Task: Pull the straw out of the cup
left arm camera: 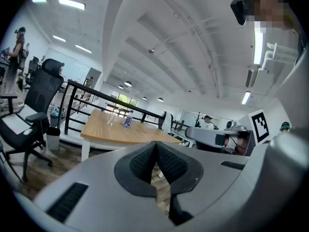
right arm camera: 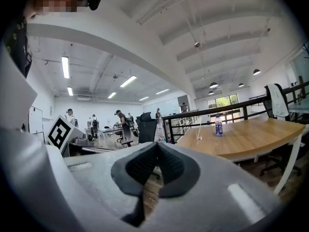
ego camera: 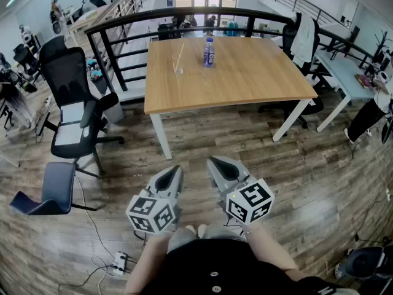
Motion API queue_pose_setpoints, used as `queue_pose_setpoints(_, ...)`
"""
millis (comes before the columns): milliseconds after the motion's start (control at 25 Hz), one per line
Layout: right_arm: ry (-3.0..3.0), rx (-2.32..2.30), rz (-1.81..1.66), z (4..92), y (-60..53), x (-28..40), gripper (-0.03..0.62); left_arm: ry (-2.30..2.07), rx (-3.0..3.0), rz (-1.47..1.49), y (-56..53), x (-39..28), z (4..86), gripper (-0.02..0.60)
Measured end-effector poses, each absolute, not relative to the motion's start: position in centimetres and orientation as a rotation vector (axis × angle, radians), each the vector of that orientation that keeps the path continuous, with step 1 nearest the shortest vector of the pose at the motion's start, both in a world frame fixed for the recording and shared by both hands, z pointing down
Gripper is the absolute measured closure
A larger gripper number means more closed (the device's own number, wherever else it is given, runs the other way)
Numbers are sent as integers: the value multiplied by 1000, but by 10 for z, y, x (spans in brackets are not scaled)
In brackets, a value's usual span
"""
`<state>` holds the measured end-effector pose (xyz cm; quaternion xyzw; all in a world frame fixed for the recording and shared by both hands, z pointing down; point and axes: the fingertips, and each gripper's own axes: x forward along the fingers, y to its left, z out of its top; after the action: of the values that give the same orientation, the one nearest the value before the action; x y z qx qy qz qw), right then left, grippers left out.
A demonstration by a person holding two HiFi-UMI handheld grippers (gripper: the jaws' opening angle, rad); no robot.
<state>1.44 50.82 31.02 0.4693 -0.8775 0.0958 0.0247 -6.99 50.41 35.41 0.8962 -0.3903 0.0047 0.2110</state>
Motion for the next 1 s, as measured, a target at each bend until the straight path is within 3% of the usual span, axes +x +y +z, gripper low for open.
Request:
queue_pose_setpoints(280, -2712, 1433, 275, 312, 501, 17, 597, -1163, 2544, 160, 494, -76, 367, 566)
queue_pose_setpoints(760, -2750, 1426, 330, 329, 496, 33, 595, -1112, 2575, -37, 483, -62, 354, 566)
queue_pose_setpoints(1000, -2744, 1397, 351, 346, 495, 47, 595, -1170, 2562, 23, 482, -45, 372, 566)
